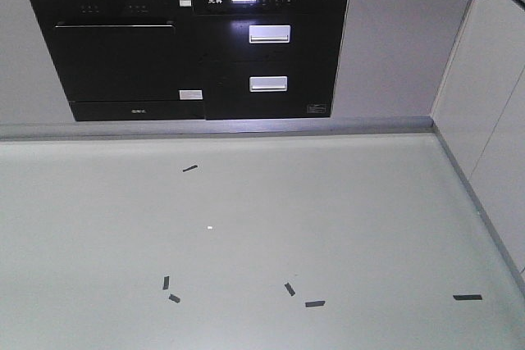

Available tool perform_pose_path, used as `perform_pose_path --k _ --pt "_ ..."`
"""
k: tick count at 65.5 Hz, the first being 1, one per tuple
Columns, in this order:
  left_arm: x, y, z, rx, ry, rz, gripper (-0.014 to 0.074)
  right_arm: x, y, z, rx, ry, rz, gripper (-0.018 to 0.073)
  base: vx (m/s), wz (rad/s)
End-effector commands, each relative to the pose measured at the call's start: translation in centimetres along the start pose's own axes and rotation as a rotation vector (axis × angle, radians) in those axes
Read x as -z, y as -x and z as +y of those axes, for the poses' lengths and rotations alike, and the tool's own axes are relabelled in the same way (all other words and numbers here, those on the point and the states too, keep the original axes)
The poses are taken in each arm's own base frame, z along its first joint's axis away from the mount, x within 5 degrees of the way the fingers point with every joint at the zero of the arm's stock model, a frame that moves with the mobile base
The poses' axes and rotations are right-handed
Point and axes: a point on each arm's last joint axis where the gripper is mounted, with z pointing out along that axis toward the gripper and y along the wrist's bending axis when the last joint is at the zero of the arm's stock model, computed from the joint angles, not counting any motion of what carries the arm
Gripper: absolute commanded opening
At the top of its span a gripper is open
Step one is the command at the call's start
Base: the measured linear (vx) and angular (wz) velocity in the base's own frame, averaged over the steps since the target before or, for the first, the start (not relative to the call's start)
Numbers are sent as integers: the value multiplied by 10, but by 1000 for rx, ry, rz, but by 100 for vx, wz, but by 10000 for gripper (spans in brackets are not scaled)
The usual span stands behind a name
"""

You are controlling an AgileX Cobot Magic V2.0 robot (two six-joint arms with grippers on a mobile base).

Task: Distribute corn equally
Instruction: 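Drive the base forward toward the counter with the corn pot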

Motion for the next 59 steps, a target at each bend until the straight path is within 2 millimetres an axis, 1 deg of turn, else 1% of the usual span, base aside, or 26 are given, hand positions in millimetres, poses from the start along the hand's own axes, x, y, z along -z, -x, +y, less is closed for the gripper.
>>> perform_pose_path --k 1,59 --pt "1 3 0 10 -1 -74 -6 -1 3 0 9 -5 -57 -11 0 0" --pt "1 3 0 10 -1 -74 -6 -1 3 0 9 -5 -58 -11 0 0"
